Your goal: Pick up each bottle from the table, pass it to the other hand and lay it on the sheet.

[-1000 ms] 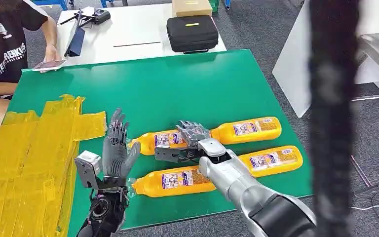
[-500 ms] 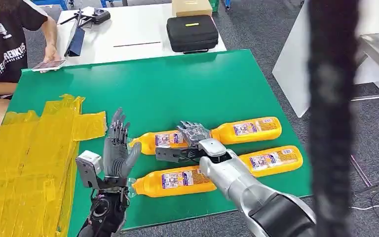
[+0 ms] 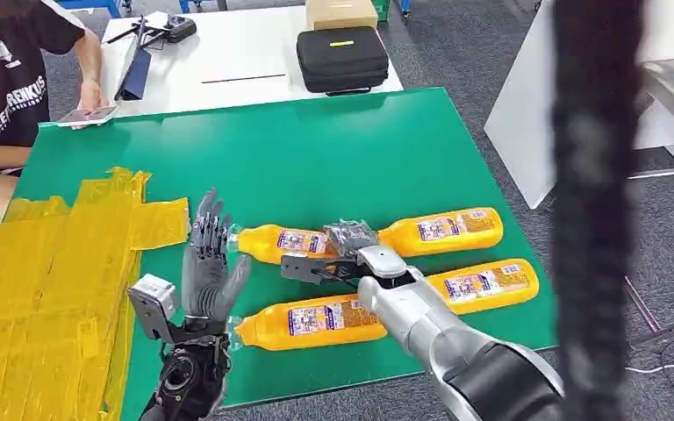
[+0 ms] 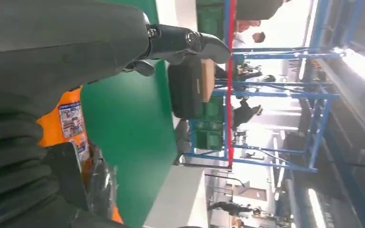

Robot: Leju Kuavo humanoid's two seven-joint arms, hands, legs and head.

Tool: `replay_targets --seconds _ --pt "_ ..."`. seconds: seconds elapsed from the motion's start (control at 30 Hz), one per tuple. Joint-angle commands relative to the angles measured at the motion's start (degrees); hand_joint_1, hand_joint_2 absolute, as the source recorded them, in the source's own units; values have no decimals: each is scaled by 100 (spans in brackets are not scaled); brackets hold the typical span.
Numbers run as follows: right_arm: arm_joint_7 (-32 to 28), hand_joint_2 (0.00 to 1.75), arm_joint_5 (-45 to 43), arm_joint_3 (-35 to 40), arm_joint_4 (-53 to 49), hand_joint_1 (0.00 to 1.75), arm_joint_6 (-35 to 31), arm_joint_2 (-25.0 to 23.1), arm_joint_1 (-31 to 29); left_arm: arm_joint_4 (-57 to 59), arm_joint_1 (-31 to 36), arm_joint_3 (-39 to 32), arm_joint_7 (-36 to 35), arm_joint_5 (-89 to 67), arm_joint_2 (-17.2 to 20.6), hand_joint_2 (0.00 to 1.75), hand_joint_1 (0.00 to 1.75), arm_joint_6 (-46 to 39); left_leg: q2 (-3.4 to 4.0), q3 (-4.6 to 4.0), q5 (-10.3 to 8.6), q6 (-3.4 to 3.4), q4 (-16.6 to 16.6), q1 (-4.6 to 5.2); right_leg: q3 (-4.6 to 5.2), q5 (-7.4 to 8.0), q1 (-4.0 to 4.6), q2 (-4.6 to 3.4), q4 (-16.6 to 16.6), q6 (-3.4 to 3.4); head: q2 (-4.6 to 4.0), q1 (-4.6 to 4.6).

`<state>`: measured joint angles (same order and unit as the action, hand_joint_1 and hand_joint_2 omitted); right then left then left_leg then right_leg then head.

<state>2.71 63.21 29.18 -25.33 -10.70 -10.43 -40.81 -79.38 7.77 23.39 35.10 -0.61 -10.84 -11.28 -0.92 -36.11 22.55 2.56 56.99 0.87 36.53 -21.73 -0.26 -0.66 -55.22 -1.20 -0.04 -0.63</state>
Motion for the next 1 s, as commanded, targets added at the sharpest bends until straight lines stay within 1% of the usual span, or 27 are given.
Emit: replay_targets --seconds 0.03,0.07,0.1,0.13,0.17,0.2,0.23,0.27,0.3,0.33,0.37,0.4,0.43,0.47,0.5,0.53,0.57,0.6,0.7,0.73,0.8,0.83,0.87,0.9,0.93,1.0 --pt "-436 175 -684 -1082 -487 175 -1252 -11 178 -357 -116 -17 -193 -187 172 175 0 -69 6 38 22 -21 4 -4 -37 -21 4 5 -5 3 0 -2" --pt "-643 175 -885 -1237 -711 175 -1400 -26 265 -423 -148 -59 -241 -249 168 175 0 -123 10 46 28 -26 8 -5 -45 -27 6 4 -9 4 0 0" --pt "-945 175 -1240 -1468 -1084 175 -1520 -57 415 -492 -179 -115 -294 -300 168 175 0 -153 8 27 17 -19 3 -4 -27 -16 4 2 -3 3 0 -2" --pt "-1048 175 -1366 -1541 -1346 175 -1621 -55 511 -544 -203 -169 -340 -332 161 175 0 -161 10 41 27 -25 8 -6 -41 -25 7 3 -8 4 0 -2" --pt "-1198 175 -1525 -1634 -1639 175 -1805 -78 619 -605 -226 -218 -358 -341 160 175 0 -165 6 18 12 -16 0 -4 -19 -11 4 2 0 3 0 -2" --pt "-1198 175 -1525 -1634 -1639 175 -1805 -78 619 -605 -226 -218 -358 -341 160 175 0 -165 11 32 23 -22 6 -6 -32 -21 6 1 -6 4 0 -2" --pt "-1322 175 -1709 -1701 -1917 175 -1874 -95 730 -686 -251 -239 -382 -371 177 175 0 -166 6 17 11 -14 -1 -3 -17 -9 3 1 1 2 0 -2" --pt "-1370 175 -1794 -1736 -2062 175 -1913 -106 788 -717 -258 -240 -407 -395 179 175 0 -164 10 30 20 -19 3 -5 -29 -18 5 1 -4 4 0 -2" --pt "-1564 175 -2042 -1810 -2290 175 -1933 -133 898 -746 -252 -218 -457 -419 198 175 0 -129 6 17 12 -16 1 -5 -18 -11 5 3 -1 3 0 0" --pt "-1715 175 -2269 -1838 -2481 175 -1897 -132 995 -775 -238 -168 -482 -471 231 175 0 -99 11 31 22 -21 6 -7 -31 -20 7 1 -5 4 0 -4" --pt "-1819 175 -2405 -1869 -2588 175 -1899 -146 1045 -781 -229 -137 -490 -511 250 175 0 -93 8 41 28 -25 7 -6 -41 -27 6 6 -9 4 0 -2" --pt "-1827 175 -2423 -1849 -2630 175 -1879 -129 1078 -792 -226 -120 -499 -525 245 175 0 -97 0 22 14 -17 2 -5 -24 -15 5 9 -2 3 0 0" --pt "-1827 175 -2423 -1849 -2630 175 -1879 -129 1078 -792 -226 -120 -499 -525 245 175 0 -97 2 33 21 -21 4 -5 -34 -22 6 10 -5 3 0 -4" --pt "-1827 175 -2423 -1849 -2630 175 -1879 -129 1078 -792 -226 -120 -499 -525 245 175 0 -97 1 23 13 -16 -1 -4 -24 -14 4 8 0 2 0 -2" --pt "-1827 175 -2423 -1849 -2630 175 -1879 -129 1078 -792 -226 -120 -499 -525 245 175 0 -97 7 37 23 -22 5 -6 -38 -22 7 5 -4 3 0 0" --pt "-1827 175 -2423 -1849 -2630 175 -1879 -129 1078 -792 -226 -120 -499 -525 245 175 0 -97 3 25 15 -17 1 -2 -25 -16 2 6 -3 2 0 -4" --pt "-1994 175 -2639 -1898 -2699 175 -1893 -149 1119 -767 -203 -76 -519 -587 268 175 0 -101 11 42 27 -24 7 -5 -41 -25 5 2 -8 4 0 -2" --pt "-2281 175 -3017 -1937 -2838 175 -1868 -162 1207 -744 -141 -11 -585 -651 299 175 0 -84 5 25 14 -17 1 -4 -26 -13 4 5 -1 3 0 0" --pt "-2608 175 -3626 -1860 -3170 175 -1586 -141 1420 -634 40 83 -776 -666 348 175 0 54 3 44 27 -26 7 -6 -46 -28 6 11 -8 4 0 -2" --pt "-2689 175 -3946 -1742 -3342 175 -1329 -111 1534 -570 146 112 -834 -647 339 175 0 121 -9 19 9 -15 -1 -4 -23 -13 4 17 0 3 0 -2" --pt "-2779 175 -4346 -1552 -3515 175 -953 -79 1663 -441 346 161 -953 -566 321 175 0 276 -10 40 23 -25 5 -9 -45 -27 9 23 -6 5 0 -2" --pt "-2810 175 -4420 -1447 -3550 175 -889 -81 1715 -370 435 172 -990 -549 298 175 0 310 -12 16 7 -14 -1 -5 -20 -13 5 20 0 3 0 0" --pt "-2810 175 -4420 -1447 -3550 175 -889 -81 1715 -370 435 172 -990 -549 298 175 0 310 -11 35 20 -23 5 -8 -39 -24 9 23 -5 4 0 -2" --pt "-2810 175 -4420 -1447 -3550 175 -889 -81 1715 -370 435 172 -990 -549 298 175 0 310 -8 19 8 -14 -3 -3 -21 -12 3 16 1 3 0 -2" --pt "-2810 175 -4420 -1447 -3550 175 -889 -81 1715 -370 435 172 -990 -549 298 175 0 310 -5 35 18 -22 3 -5 -38 -22 6 17 -4 4 0 -2" --pt "-2810 175 -4420 -1447 -3550 175 -889 -81 1715 -370 435 172 -990 -549 298 175 0 310 1 17 8 -13 -3 -1 -17 -9 1 6 1 2 0 -2"
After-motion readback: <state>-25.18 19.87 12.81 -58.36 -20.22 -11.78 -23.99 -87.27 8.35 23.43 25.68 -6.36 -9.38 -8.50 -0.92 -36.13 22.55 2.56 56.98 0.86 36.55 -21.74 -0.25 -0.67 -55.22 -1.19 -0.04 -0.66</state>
